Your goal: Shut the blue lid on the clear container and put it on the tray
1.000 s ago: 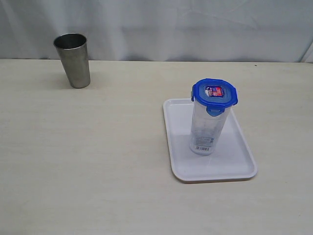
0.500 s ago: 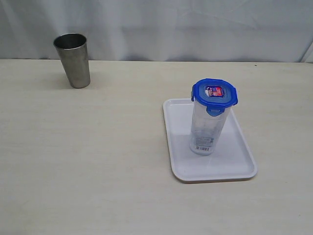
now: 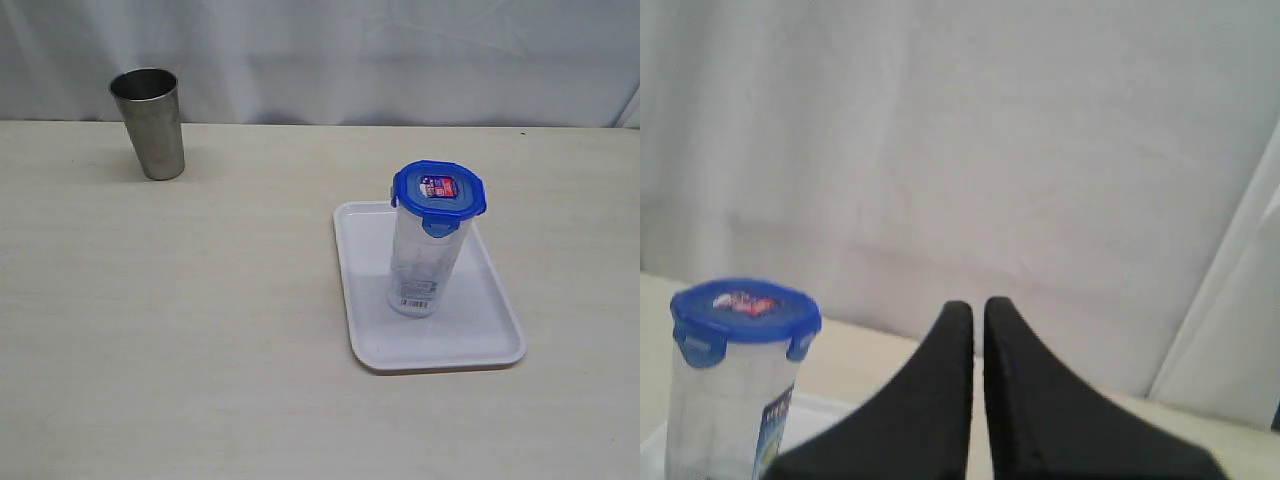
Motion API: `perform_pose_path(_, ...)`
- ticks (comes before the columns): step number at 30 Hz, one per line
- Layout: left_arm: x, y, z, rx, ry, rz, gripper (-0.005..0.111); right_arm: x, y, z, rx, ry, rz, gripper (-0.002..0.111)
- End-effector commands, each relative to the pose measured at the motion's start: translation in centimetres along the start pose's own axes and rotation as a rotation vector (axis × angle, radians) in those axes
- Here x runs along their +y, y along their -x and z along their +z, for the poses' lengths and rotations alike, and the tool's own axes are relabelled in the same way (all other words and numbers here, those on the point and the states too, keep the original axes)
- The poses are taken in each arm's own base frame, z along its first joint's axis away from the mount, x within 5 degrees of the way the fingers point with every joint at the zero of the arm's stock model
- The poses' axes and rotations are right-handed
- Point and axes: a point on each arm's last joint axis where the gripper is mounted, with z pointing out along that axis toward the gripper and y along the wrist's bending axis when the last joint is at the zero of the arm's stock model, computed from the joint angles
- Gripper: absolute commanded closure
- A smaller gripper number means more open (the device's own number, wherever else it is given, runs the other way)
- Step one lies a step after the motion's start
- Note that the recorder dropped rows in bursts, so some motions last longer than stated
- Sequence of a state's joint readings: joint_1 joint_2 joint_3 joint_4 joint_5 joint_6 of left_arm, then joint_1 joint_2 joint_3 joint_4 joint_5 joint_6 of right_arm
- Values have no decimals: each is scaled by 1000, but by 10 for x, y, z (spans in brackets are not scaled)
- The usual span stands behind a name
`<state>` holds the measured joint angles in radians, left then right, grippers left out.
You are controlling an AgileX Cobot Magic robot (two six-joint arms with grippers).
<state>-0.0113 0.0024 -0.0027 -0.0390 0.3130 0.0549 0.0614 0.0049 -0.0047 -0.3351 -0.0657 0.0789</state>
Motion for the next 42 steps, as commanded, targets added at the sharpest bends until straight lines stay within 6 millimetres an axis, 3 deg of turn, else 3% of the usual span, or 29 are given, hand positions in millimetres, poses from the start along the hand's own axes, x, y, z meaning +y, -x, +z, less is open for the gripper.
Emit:
perform_pose_path(1,0,0,0,-3,6,5,107,-1,-16,-2,163,-23,96,104)
perform_pose_path(8,0,0,0,-3,6,5,107,1,-26,-4,279,-30,236,104)
perform_pose_path(13,0,0,0,-3,6,5,107,2,-36,-7,392,-35,241,104)
perform_pose_path(27,0,0,0,-3,6,5,107,4,-37,-8,402,13,152,104)
perform_pose_path(42,0,0,0,-3,6,5,107,5,-37,-8,411,7,206,104)
